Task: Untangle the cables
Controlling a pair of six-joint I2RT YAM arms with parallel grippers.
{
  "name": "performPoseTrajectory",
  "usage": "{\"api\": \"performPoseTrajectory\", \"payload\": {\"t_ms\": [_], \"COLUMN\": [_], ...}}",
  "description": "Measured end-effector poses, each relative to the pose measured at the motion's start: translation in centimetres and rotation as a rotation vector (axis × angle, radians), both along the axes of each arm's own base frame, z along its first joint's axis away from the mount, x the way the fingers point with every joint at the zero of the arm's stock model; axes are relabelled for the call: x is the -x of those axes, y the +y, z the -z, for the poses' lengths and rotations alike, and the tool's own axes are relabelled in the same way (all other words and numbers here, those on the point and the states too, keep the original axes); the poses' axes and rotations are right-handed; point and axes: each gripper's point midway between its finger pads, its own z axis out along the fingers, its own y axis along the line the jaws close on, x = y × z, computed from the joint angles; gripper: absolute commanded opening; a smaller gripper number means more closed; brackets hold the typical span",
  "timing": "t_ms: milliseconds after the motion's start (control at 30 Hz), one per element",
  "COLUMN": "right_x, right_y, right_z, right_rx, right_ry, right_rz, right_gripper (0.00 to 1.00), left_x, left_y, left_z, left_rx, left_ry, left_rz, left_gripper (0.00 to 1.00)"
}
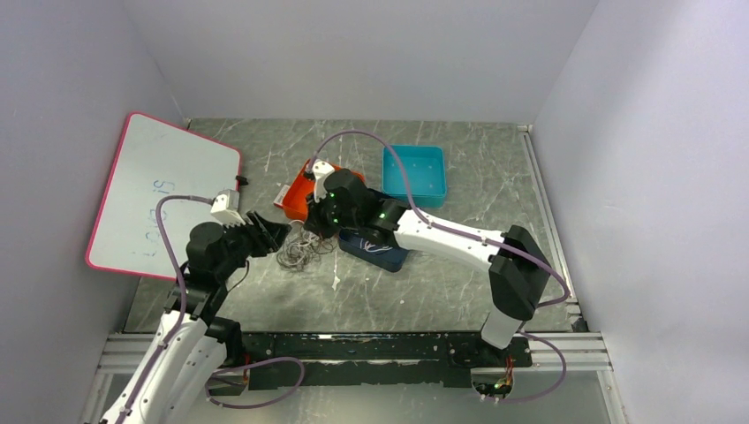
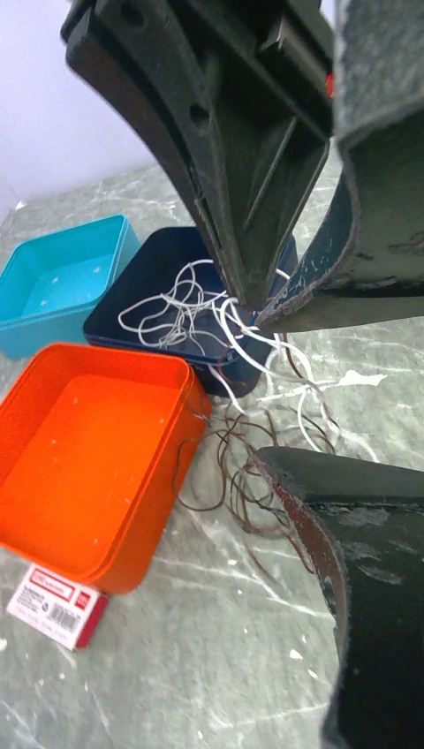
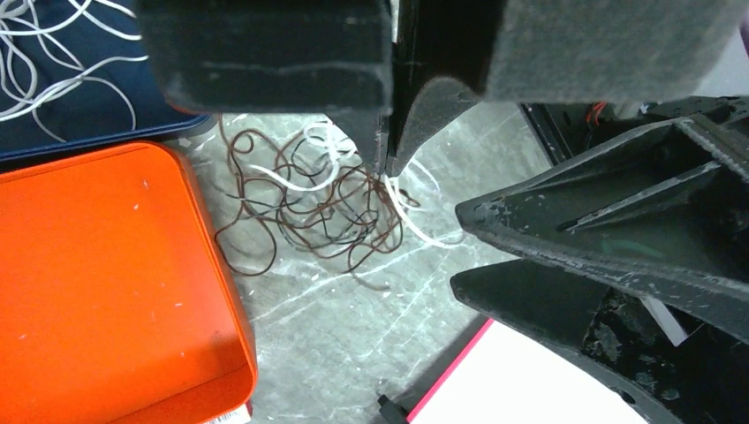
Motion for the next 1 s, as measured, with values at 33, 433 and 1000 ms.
{"api": "performPoseTrajectory", "payload": {"t_ms": [33, 433, 1000], "right_x": [0.0, 0.0, -0.6], "right_y": [-0.1, -0.8, -1.9], "right_z": [0.0, -0.1, -0.9], "right_rx": [0.000, -0.021, -0.076], "right_ry": [0.003, 0.050, 0.074], "right_rz": [-0.001, -0.016, -0.003], "right_gripper": [0.00, 0.00, 0.29], "left_x": [0.0, 0.2, 0.2], "left_y": [-0.3, -2.2, -3.1], "left_z": [-0.2, -1.0, -0.6], "left_rx": [0.001, 0.015, 0.016], "left_ry": [-0.010, -0.049, -0.044], "left_rz": [0.019, 0.146, 0.206], "left_gripper": [0.54, 0.36, 0.07]}}
